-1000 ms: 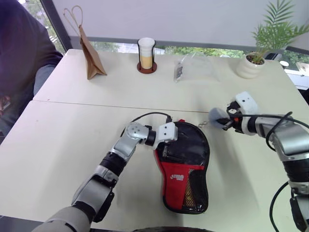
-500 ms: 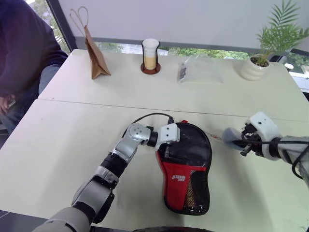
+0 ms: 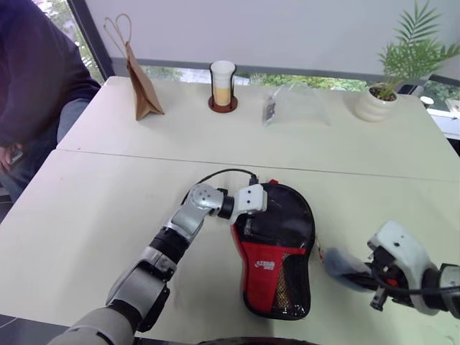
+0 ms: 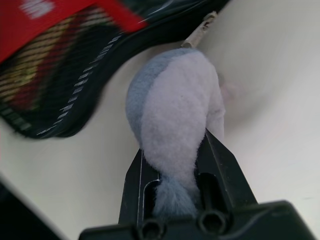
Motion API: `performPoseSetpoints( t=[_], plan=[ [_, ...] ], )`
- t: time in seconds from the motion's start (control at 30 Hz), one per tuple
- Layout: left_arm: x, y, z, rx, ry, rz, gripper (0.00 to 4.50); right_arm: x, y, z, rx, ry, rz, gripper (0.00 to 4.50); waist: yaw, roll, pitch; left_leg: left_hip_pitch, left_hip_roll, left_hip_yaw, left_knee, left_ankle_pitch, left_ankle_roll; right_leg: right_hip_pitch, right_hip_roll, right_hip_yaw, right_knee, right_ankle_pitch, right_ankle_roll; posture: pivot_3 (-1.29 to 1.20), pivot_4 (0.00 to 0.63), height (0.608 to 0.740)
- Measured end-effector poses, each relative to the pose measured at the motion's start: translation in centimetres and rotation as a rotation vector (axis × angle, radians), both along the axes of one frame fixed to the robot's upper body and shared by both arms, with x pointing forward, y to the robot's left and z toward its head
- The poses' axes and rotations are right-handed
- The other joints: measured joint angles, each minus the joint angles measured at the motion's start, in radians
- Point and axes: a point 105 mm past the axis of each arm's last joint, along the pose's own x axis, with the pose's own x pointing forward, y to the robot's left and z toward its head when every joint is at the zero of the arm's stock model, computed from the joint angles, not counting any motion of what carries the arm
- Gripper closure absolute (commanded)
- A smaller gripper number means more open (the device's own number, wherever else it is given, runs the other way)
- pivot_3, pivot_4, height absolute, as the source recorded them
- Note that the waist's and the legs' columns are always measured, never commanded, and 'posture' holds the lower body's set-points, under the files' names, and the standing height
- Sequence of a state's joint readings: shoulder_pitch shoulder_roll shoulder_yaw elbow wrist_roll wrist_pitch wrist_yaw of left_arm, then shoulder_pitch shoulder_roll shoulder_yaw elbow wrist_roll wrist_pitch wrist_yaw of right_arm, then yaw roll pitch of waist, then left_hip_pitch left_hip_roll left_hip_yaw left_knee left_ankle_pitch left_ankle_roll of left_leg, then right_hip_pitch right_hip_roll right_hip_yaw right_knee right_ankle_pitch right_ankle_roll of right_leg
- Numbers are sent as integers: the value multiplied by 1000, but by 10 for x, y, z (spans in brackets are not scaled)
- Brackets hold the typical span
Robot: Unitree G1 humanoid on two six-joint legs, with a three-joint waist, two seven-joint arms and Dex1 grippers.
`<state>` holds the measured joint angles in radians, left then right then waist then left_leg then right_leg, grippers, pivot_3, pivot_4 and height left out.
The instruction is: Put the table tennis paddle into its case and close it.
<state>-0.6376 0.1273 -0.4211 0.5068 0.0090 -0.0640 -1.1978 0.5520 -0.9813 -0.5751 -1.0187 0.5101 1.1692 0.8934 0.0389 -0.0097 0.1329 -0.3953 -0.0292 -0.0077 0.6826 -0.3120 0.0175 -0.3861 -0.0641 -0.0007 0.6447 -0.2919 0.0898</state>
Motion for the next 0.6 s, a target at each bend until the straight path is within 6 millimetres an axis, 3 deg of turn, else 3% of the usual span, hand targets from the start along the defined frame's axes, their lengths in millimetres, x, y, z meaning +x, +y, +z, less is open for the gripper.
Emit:
performPoseSetpoints(
  t=[0.23,0.6],
  plan=[
    [-1,-1,-1,3,-3,-7,0,-22,4,-6,5,80,89,4492,1,0,0,3,1,0,-1,-1,1,5,0,0,-3,-1,1,0,150,740],
    [-5,-5,-3,10,2,-26,0,-52,-6,-7,-114,109,234,4492,5,0,-1,6,2,-2,-1,-2,2,12,0,-3,-12,-1,3,0,150,740]
  ],
)
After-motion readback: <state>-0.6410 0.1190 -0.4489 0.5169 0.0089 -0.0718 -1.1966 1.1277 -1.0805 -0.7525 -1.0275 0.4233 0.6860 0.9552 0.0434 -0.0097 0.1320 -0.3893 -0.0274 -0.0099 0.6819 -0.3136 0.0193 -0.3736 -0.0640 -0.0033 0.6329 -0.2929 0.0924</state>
